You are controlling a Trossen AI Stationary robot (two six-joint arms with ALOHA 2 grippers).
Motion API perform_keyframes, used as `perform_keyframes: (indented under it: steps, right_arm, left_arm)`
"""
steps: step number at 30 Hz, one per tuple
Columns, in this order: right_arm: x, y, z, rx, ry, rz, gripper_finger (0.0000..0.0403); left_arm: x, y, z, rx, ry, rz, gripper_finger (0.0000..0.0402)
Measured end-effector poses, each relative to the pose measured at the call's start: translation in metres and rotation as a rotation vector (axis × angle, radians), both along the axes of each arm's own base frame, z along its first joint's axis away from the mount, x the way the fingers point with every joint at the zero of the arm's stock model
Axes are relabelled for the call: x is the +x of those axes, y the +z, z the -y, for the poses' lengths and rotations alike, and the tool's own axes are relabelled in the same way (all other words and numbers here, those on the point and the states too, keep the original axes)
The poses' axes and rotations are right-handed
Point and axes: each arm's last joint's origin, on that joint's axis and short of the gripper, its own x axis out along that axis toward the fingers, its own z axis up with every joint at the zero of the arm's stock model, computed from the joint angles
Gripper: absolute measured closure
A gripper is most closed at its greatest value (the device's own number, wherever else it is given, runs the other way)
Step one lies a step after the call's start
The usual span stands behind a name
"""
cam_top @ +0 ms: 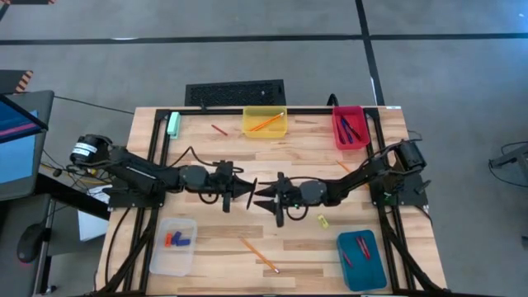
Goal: Sort crayons/erasers/pens/pencils in bins
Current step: Put the black pen into the red bin
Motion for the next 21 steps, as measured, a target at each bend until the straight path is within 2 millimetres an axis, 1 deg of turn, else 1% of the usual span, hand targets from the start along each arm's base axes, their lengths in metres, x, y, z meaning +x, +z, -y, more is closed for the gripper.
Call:
perform_keyframes:
  steps: [3, 6, 10, 16, 21]
  right_arm:
    - [0.004, 0.004, 0.002, 0.000, -0.012, 0.005, 0.0209]
    - [0.005, 0.007, 0.003, 0.003, -0.032, 0.023, 0.0207]
    - [0.008, 0.010, 0.007, 0.000, -0.053, 0.025, 0.0222]
    - [0.012, 0.015, 0.006, -0.041, -0.054, 0.041, 0.0246]
    - [0.015, 0.019, 0.007, -0.050, -0.058, 0.045, 0.0284]
  left_arm:
    - [0.000, 0.001, 0.000, 0.013, -0.003, 0.015, 0.0384]
    - [0.000, 0.003, 0.001, 0.017, -0.019, 0.036, 0.0384]
    - [0.000, 0.006, 0.001, 0.034, -0.021, 0.062, 0.0384]
    - [0.000, 0.010, 0.001, 0.054, -0.021, 0.098, 0.0384]
    - [0.000, 0.010, 0.000, 0.064, -0.018, 0.102, 0.0384]
